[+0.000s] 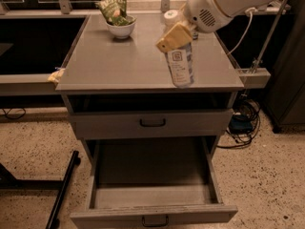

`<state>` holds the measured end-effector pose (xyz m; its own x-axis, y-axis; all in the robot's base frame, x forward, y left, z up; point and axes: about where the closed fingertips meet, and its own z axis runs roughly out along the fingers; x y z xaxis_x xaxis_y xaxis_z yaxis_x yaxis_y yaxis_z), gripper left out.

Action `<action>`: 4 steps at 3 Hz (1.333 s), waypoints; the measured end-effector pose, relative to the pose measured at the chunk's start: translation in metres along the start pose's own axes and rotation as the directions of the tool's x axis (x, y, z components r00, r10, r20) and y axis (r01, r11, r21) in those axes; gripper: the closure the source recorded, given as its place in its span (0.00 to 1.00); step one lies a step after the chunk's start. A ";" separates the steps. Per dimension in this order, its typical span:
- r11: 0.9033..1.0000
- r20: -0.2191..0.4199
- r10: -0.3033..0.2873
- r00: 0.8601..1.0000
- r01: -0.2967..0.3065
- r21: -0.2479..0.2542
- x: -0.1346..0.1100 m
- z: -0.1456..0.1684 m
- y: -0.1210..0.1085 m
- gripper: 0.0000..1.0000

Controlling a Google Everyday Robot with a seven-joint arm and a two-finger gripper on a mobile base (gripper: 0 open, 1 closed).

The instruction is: Pick blue plastic bottle from middle drawer and place on counter

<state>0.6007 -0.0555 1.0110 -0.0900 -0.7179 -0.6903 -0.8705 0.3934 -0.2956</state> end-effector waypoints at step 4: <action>0.995 0.105 0.095 0.990 -0.098 0.017 -0.007 0.038 -0.093 1.00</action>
Offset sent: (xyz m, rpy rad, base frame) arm 0.0688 -0.0206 0.0005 0.0614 -0.0212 -0.0299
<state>0.7005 -0.0651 1.0186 -0.1213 -0.6128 -0.7809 -0.8490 0.4716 -0.2382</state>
